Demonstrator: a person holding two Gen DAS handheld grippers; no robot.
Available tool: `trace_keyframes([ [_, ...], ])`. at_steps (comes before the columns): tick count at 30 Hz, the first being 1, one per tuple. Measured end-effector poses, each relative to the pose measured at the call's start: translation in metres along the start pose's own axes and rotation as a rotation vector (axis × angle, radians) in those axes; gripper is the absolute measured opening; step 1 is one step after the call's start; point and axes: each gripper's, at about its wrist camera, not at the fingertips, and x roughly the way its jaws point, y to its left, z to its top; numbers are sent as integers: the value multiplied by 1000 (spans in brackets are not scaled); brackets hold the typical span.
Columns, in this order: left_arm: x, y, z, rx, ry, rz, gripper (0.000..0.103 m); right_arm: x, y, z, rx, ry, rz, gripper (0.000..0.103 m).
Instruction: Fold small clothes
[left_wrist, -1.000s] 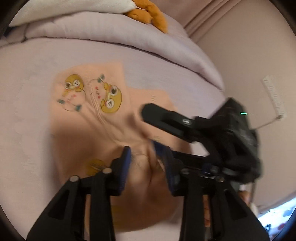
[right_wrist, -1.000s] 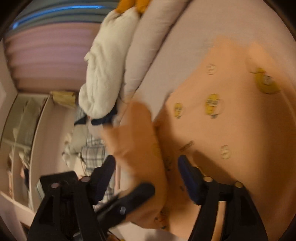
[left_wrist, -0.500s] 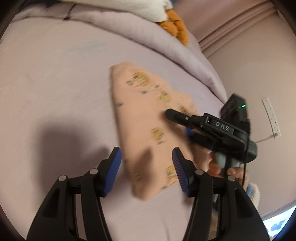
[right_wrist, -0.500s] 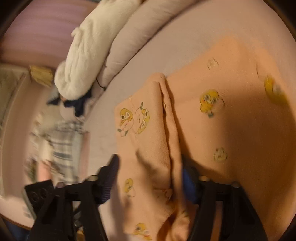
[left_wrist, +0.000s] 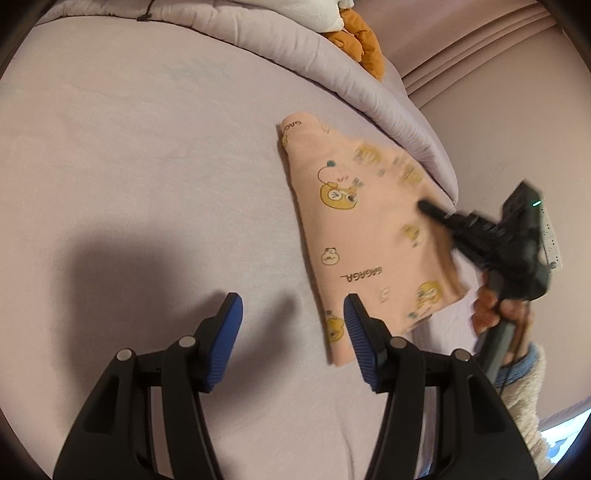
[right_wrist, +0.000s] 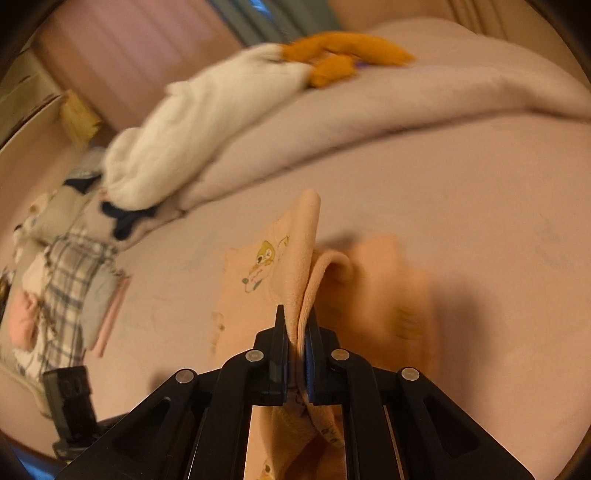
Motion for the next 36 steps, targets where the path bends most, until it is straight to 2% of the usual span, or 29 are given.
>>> trace_keyframes([
  [3,7,-10,3,13,4,2,56,23,-25,-13,43,66,-7,8],
  [9,12,-46,13,94,-30,-7,56,19,-46,-15,90,37,22,8],
  [12,17,-65,17,142,-64,-22,56,-4,-22,-18,-33,-25,-49,10],
  [13,22,-72,19,159,-76,-24,56,-17,-9,-22,-117,-63,-56,10],
  [16,38,-82,16,202,-95,-3,55,-37,23,-39,-266,-88,12,10],
  [20,67,-76,11,213,-66,55,48,-25,36,-61,-358,-26,16,10],
  [22,76,-72,12,215,-47,70,45,-12,34,-66,-377,4,-29,10],
  [25,81,-72,15,227,-29,94,43,9,16,-68,-338,55,-92,10],
  [28,83,-73,17,244,-15,107,43,16,4,-69,-287,59,-73,2],
  [32,78,-72,12,229,-26,100,43,9,-2,-69,-245,66,-50,2],
  [36,73,-82,-4,284,-39,102,43,-12,15,-82,-274,24,-17,2],
])
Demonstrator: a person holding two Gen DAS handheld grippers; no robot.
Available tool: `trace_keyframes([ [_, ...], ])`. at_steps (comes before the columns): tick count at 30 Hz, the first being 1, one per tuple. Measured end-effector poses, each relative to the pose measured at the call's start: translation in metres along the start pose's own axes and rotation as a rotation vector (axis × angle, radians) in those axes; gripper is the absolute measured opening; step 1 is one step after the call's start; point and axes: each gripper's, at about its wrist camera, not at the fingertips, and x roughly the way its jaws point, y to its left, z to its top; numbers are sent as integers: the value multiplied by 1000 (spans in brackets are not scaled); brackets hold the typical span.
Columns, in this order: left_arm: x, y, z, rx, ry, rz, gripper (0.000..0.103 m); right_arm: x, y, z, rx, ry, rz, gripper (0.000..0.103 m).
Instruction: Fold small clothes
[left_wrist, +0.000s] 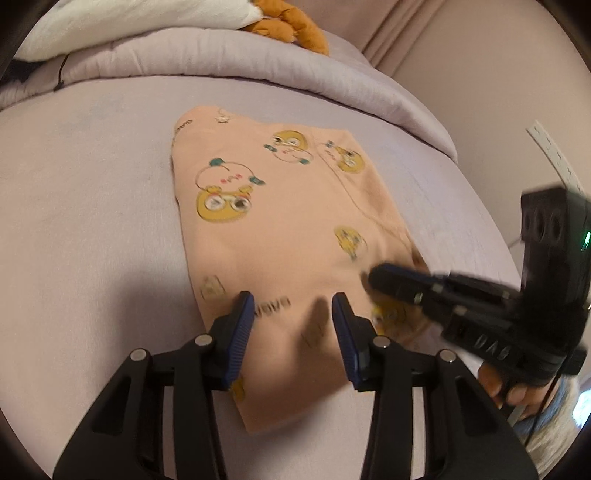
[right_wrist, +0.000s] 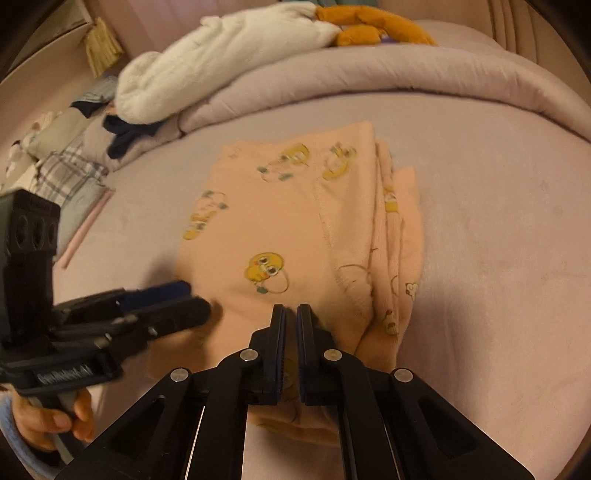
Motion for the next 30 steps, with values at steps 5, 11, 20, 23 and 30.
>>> trace_keyframes([
  [5,7,-4,-18,33,22,-5,43,11,-1,-6,-2,35,-52,2],
  [11,5,4,-22,7,28,-45,43,11,-6,-12,28,32,-41,2],
  [20,5,10,-23,-21,34,-73,43,12,-12,-17,45,46,-34,2],
  [23,-3,12,-26,-30,31,-88,43,9,-12,-19,45,54,-30,2],
  [30,-26,38,-35,-139,-11,-112,60,-4,-13,-24,61,51,30,10],
])
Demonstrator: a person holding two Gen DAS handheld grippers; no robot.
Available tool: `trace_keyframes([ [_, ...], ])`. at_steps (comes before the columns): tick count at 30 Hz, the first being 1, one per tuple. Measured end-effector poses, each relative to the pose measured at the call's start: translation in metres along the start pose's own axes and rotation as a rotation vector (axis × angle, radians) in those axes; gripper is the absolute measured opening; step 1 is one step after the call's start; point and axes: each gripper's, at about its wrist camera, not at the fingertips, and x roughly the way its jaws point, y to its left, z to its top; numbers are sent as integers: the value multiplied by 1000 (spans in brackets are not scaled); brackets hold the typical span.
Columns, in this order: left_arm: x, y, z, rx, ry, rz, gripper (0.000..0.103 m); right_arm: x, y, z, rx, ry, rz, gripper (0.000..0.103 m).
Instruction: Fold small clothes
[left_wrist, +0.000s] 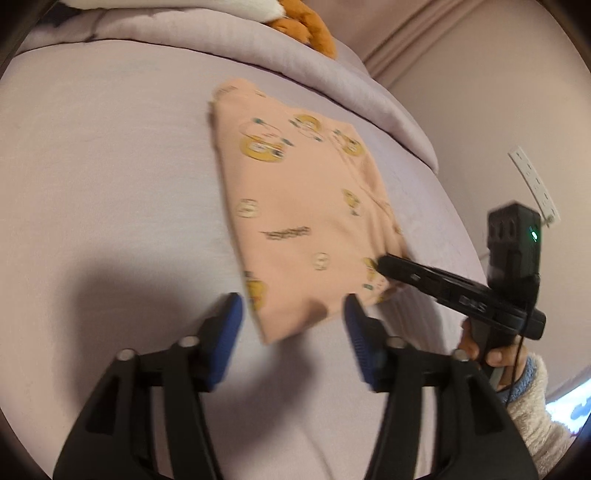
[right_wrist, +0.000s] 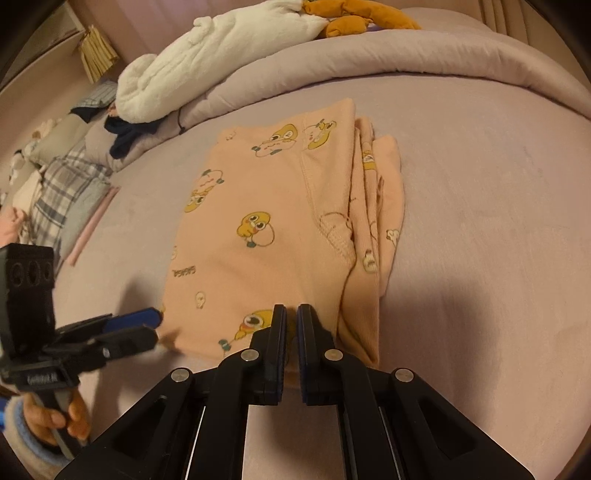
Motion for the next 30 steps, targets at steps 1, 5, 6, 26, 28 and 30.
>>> trace_keyframes([
  [1,-4,4,1,-14,-12,-7,60,-3,-1,-1,0,-6,17,14],
  [5,-11,25,1,-107,-30,-39,60,-18,-10,-5,37,-55,114,43],
  [6,-11,31,2,-132,-35,-44,60,-20,-13,-5,47,-61,125,43],
  [26,38,33,55,-233,-30,-126,60,22,-84,23,415,-46,329,49],
  [28,44,28,59,-226,-26,-120,60,29,-77,29,394,-27,327,50],
  [30,49,25,63,-212,-26,-109,60,33,-73,33,377,-14,323,50],
])
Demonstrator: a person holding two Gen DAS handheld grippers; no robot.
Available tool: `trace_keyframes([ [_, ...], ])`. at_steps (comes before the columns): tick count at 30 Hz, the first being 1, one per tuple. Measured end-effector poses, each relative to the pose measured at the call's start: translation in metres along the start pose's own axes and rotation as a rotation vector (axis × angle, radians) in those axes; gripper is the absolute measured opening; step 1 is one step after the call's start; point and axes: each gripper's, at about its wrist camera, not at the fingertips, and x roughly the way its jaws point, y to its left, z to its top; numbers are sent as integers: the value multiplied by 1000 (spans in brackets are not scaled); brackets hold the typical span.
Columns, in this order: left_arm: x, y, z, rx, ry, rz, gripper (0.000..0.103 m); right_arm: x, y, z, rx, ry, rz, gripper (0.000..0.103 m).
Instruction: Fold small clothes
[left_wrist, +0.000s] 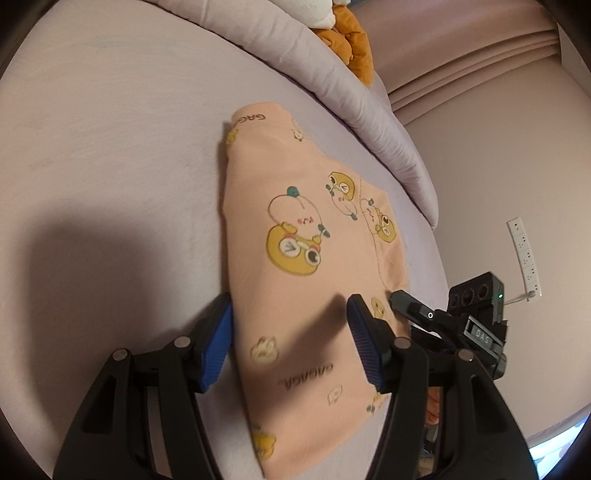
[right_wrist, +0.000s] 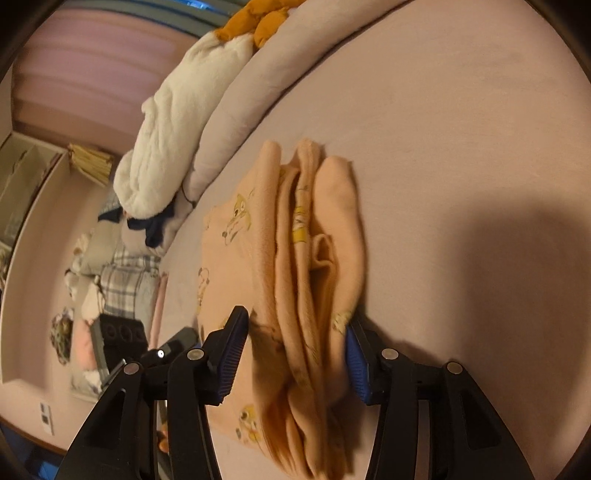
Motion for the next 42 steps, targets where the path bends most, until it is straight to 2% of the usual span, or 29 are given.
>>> trace_keyframes([
  [8,12,-9,3,64,8,42,62,18,13,7,-103,2,-67,49],
  [11,12,-15,-4,122,-4,93,55,18,19,2,-167,-9,-113,37],
  [14,8,-10,-6,102,-31,91,48,12,21,-2,-184,-38,-124,29],
  [18,6,-10,-9,89,-48,98,37,6,35,-9,-240,-84,-172,25],
  [22,-3,-26,-17,146,-53,114,33,-4,52,-18,-272,-114,-155,24],
  [26,-18,-42,-34,195,-58,123,32,-18,68,-36,-322,-123,-148,23],
  [35,-67,-64,-92,257,-64,128,32,-58,84,-89,-324,-139,-86,23],
  [42,-97,-69,-139,318,-88,183,32,-64,101,-133,-338,-142,-69,24],
])
